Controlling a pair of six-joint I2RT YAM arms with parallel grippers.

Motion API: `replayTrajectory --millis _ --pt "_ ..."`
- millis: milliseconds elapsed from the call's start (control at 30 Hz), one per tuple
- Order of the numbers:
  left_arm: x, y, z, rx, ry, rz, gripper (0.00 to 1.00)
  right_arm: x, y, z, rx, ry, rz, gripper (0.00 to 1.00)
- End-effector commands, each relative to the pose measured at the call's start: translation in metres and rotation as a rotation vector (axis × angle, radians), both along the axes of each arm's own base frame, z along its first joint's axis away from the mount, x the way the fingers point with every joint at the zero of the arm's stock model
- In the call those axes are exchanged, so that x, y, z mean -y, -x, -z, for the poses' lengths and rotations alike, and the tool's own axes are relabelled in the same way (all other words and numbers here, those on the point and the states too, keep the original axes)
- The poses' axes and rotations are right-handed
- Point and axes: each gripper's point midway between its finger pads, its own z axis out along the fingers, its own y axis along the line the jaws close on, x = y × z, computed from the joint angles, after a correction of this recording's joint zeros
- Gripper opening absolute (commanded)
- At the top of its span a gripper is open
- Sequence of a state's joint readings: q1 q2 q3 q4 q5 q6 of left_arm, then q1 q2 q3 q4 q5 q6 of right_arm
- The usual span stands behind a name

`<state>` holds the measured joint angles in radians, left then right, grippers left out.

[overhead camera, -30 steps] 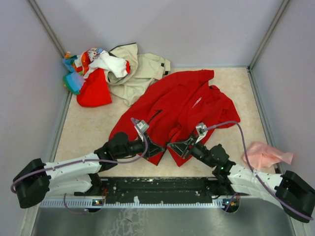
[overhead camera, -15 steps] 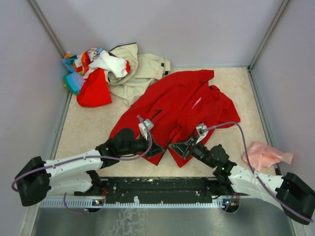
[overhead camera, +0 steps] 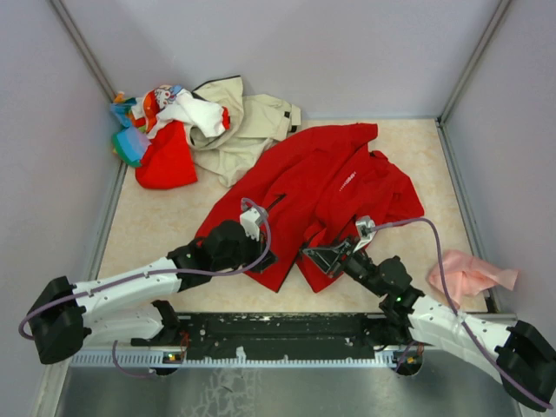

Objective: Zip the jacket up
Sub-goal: Adjust the zipper on the jacket.

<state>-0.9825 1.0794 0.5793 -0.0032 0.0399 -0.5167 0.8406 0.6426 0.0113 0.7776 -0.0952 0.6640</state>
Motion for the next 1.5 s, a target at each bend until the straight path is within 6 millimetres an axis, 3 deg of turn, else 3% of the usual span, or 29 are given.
replayTrajectory --millis 0,167,433,600,800,967,1200,1367,1467 --pt "-0.007 0.004 0.003 0.007 -0.043 0.023 0.0 0.003 -0.003 -0.024 0.067 -0.06 0.02 0.0" --pt "0.005 0.02 -0.009 0.006 0.067 0.115 0.03 -0.002 -0.003 -0.026 0.064 -0.058 0.0 0.0" --pt "0.01 0.021 -0.049 0.121 0.31 0.115 0.52 -0.003 -0.002 -0.026 0.06 -0.084 -0.009 0.0" --pt "0.022 0.014 -0.062 0.169 0.382 0.122 0.59 -0.004 0.0 -0.028 0.062 -0.092 -0.021 0.0" --pt "0.04 0.008 -0.067 0.181 0.417 0.149 0.57 -0.004 0.003 -0.03 0.068 -0.102 -0.033 0.0" --pt "0.048 0.008 -0.07 0.193 0.43 0.177 0.48 -0.005 0.003 -0.03 0.065 -0.098 -0.038 0.0" --pt "0.049 0.01 -0.066 0.192 0.424 0.195 0.27 -0.006 0.003 -0.032 0.072 -0.103 -0.04 0.0" --pt "0.044 0.013 -0.053 0.156 0.371 0.194 0.0 -0.005 0.003 -0.034 0.078 -0.108 -0.036 0.0" --pt "0.036 0.014 -0.04 0.134 0.304 0.179 0.0 -0.004 0.001 -0.038 0.09 -0.105 -0.027 0.0"
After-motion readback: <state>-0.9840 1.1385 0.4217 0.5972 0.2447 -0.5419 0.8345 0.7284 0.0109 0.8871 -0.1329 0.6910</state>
